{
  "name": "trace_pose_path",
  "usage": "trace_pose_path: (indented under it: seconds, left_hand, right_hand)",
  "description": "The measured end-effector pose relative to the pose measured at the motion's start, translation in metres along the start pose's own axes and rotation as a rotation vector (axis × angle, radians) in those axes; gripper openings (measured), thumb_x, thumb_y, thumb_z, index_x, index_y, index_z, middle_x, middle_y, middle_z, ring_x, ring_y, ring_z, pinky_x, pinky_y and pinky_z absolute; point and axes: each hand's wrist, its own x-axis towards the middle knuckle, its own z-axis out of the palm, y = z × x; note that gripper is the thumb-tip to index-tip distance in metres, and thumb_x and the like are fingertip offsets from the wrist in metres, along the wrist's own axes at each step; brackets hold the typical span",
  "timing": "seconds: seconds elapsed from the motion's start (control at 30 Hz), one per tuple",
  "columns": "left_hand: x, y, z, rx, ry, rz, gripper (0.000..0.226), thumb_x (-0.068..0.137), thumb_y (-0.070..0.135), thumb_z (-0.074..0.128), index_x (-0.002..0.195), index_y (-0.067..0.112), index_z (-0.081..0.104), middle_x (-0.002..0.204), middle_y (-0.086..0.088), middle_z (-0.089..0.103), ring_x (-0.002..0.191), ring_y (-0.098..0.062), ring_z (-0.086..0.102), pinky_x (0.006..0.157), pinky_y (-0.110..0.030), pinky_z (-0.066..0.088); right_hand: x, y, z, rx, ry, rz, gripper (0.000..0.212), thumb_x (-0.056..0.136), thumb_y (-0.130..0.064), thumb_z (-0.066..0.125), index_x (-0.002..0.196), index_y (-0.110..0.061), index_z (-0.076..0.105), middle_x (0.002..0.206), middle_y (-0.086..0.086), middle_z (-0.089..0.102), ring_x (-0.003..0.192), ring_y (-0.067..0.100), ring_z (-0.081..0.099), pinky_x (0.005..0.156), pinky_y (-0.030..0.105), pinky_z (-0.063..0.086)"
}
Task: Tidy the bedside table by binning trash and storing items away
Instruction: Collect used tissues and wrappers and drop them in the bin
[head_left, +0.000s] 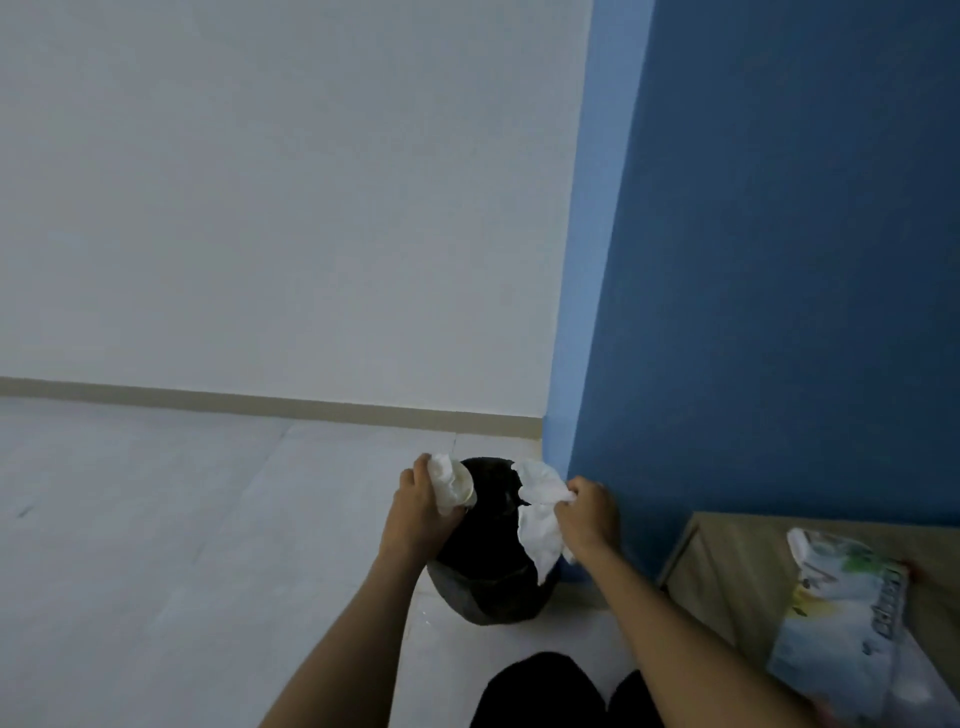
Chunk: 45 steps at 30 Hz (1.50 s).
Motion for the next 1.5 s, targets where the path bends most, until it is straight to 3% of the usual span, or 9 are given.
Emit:
trace_pose_path:
  seconds: [0.27, 0.33, 0.43, 0.53, 0.63, 0.8, 1.17, 1.33, 1.5]
  left_hand:
    - [0.087, -0.044, 0.078, -0.040, -0.084, -0.126, 0.084, 0.068, 0.046, 0.072, 0.134, 0.013, 0.032, 0.127, -0.014, 0.048, 0.112, -0.034, 0.053, 0.089, -0.042, 0.050]
    - [0.107, -0.059, 0.105, -0.026, -0.123, -0.151, 0.084, 0.069, 0.047, 0.070, 0.135, 0.013, 0.031, 0.130, -0.014, 0.047, 0.117, -0.032, 0.051, 0.092, -0.039, 0.047]
    - [0.134, -0.077, 0.133, 0.022, -0.170, -0.179, 0.087, 0.074, 0.048, 0.067, 0.141, 0.012, 0.026, 0.133, -0.013, 0.044, 0.120, -0.031, 0.048, 0.094, -0.036, 0.042]
    - [0.159, -0.100, 0.159, 0.025, -0.163, -0.248, 0.088, 0.076, 0.040, 0.069, 0.145, 0.009, 0.023, 0.135, -0.016, 0.042, 0.122, -0.035, 0.047, 0.096, -0.038, 0.040]
    - [0.170, -0.117, 0.181, 0.022, -0.176, -0.292, 0.086, 0.079, 0.031, 0.068, 0.146, 0.007, 0.019, 0.137, -0.019, 0.038, 0.123, -0.039, 0.044, 0.097, -0.042, 0.040]
    - [0.164, -0.129, 0.191, 0.043, -0.215, -0.315, 0.087, 0.084, 0.030, 0.063, 0.150, 0.010, 0.009, 0.146, -0.018, 0.027, 0.131, -0.039, 0.036, 0.102, -0.042, 0.038]
    - [0.093, -0.072, 0.126, 0.090, -0.239, -0.230, 0.096, 0.081, 0.027, 0.069, 0.151, 0.011, 0.006, 0.146, -0.019, 0.027, 0.130, -0.040, 0.039, 0.102, -0.045, 0.041]
    - [0.052, -0.014, 0.108, 0.078, -0.236, -0.078, 0.098, 0.079, 0.029, 0.071, 0.151, 0.006, 0.008, 0.145, -0.025, 0.028, 0.127, -0.046, 0.041, 0.101, -0.048, 0.040]
    - [-0.018, 0.064, 0.125, 0.018, -0.221, 0.164, 0.096, 0.077, 0.030, 0.073, 0.149, 0.009, 0.014, 0.140, -0.025, 0.033, 0.124, -0.047, 0.042, 0.102, -0.053, 0.041]
  right_hand:
    - [0.084, -0.002, 0.092, 0.005, -0.106, 0.045, 0.016, 0.081, -0.007, 0.053, 0.094, -0.010, 0.062, 0.101, 0.010, 0.060, 0.080, 0.021, 0.054, 0.065, 0.026, 0.039]
    - [0.107, 0.008, 0.115, -0.015, -0.131, 0.068, 0.008, 0.081, -0.005, 0.053, 0.082, -0.012, 0.058, 0.094, 0.011, 0.058, 0.076, 0.019, 0.048, 0.063, 0.025, 0.035]
    - [0.134, 0.029, 0.148, -0.005, -0.143, 0.094, 0.021, 0.076, -0.005, 0.056, 0.065, -0.018, 0.045, 0.087, 0.013, 0.060, 0.073, 0.023, 0.051, 0.061, 0.028, 0.034]
    - [0.154, 0.045, 0.176, -0.023, -0.215, 0.078, 0.006, 0.078, -0.012, 0.063, 0.084, -0.013, 0.062, 0.093, 0.010, 0.064, 0.080, 0.025, 0.059, 0.063, 0.028, 0.041]
    - [0.164, 0.059, 0.193, -0.045, -0.249, 0.056, 0.021, 0.081, -0.025, 0.067, 0.096, -0.010, 0.065, 0.096, 0.008, 0.062, 0.084, 0.025, 0.060, 0.064, 0.026, 0.040]
    - [0.166, 0.076, 0.200, -0.088, -0.280, 0.051, 0.024, 0.081, -0.028, 0.070, 0.098, -0.012, 0.065, 0.101, 0.010, 0.062, 0.090, 0.025, 0.060, 0.069, 0.026, 0.043]
    - [0.063, 0.058, 0.106, -0.028, -0.372, 0.137, 0.013, 0.081, -0.026, 0.068, 0.091, -0.022, 0.060, 0.094, 0.000, 0.065, 0.085, 0.016, 0.063, 0.070, 0.029, 0.054]
    - [0.018, 0.060, 0.022, -0.001, -0.186, 0.132, 0.009, 0.078, -0.021, 0.066, 0.085, -0.017, 0.062, 0.092, 0.005, 0.068, 0.086, 0.021, 0.063, 0.065, 0.027, 0.041]
    - [-0.046, 0.114, -0.077, 0.054, 0.063, 0.187, 0.017, 0.075, -0.020, 0.070, 0.091, -0.013, 0.067, 0.094, 0.007, 0.070, 0.089, 0.026, 0.065, 0.071, 0.030, 0.049]
